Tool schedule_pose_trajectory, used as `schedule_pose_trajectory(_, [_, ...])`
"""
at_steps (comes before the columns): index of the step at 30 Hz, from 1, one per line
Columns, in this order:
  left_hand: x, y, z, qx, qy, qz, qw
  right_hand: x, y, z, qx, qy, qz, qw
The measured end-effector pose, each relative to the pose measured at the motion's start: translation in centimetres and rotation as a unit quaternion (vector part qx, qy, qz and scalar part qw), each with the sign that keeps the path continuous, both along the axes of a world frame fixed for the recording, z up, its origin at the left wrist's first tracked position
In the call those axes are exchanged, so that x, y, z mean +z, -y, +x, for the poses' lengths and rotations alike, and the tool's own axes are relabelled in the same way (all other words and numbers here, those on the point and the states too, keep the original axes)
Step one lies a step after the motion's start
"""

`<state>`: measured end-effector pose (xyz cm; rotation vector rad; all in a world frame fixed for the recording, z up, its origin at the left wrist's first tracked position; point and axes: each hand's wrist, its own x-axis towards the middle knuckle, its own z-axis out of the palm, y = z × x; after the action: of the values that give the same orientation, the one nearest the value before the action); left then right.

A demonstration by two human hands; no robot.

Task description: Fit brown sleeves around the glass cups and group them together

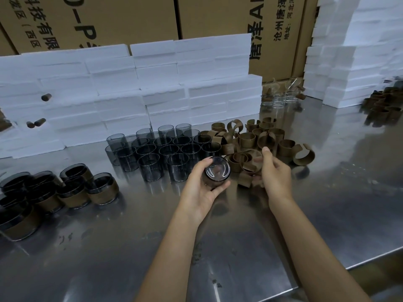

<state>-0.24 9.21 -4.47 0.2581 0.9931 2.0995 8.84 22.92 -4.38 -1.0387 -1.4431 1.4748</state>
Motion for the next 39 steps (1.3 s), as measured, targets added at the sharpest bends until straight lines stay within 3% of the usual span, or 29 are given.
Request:
schedule_pose_trajectory(5, [-0.1,-0.8,0.7,0.022,-0.157,-0.082,0.984,1.1,0.0,0.3,0.020,0.024,0.047,0.998])
schedule_pose_trajectory(9, [-0.2,-0.8,1.1,0.075,-0.219,-0.124,0.965,2.1,0.1,0.7,0.075,0.022,0.026,0.997])
schedule_pose_trajectory(14, [-0.8,-0.8,1.4,0.130,-0.442,-0.228,0.858,3.3,-0.1,0.1,0.121,0.040,-0.057,0.990])
schedule_pose_trajectory(18, [-1.1,-1.3,1.4,0.171,-0.504,-0.251,0.808,3.5,0.2,-0.3,0.139,0.050,-0.120,0.982])
schedule_pose_trajectory(21, [-1.2,-1.5,1.1,0.217,-0.498,-0.255,0.800,3.7,0.4,0.0,0.163,0.063,-0.153,0.973])
schedule_pose_trajectory(24, [-1.4,-1.6,0.8,0.225,-0.494,-0.278,0.793,3.8,0.5,0.5,0.187,0.091,-0.124,0.970])
schedule_pose_trajectory(28, [-1.3,-1.5,0.8,0.226,-0.481,-0.273,0.802,4.6,0.2,1.2,0.208,0.186,-0.036,0.960])
schedule_pose_trajectory(31, [-1.2,-1.5,0.7,0.227,-0.463,-0.259,0.817,6.0,-0.5,1.7,0.220,0.312,0.105,0.918])
schedule_pose_trajectory(33, [-1.0,-1.5,0.7,0.228,-0.451,-0.254,0.825,6.8,-1.1,1.8,0.207,0.338,0.172,0.902])
schedule_pose_trajectory(36, [-0.5,-1.3,0.6,0.223,-0.392,-0.236,0.861,7.5,-1.2,2.1,0.140,0.305,0.283,0.898])
schedule_pose_trajectory(39, [0.1,-0.8,0.4,0.174,-0.208,-0.154,0.950,7.6,0.5,1.9,0.142,0.149,0.380,0.902])
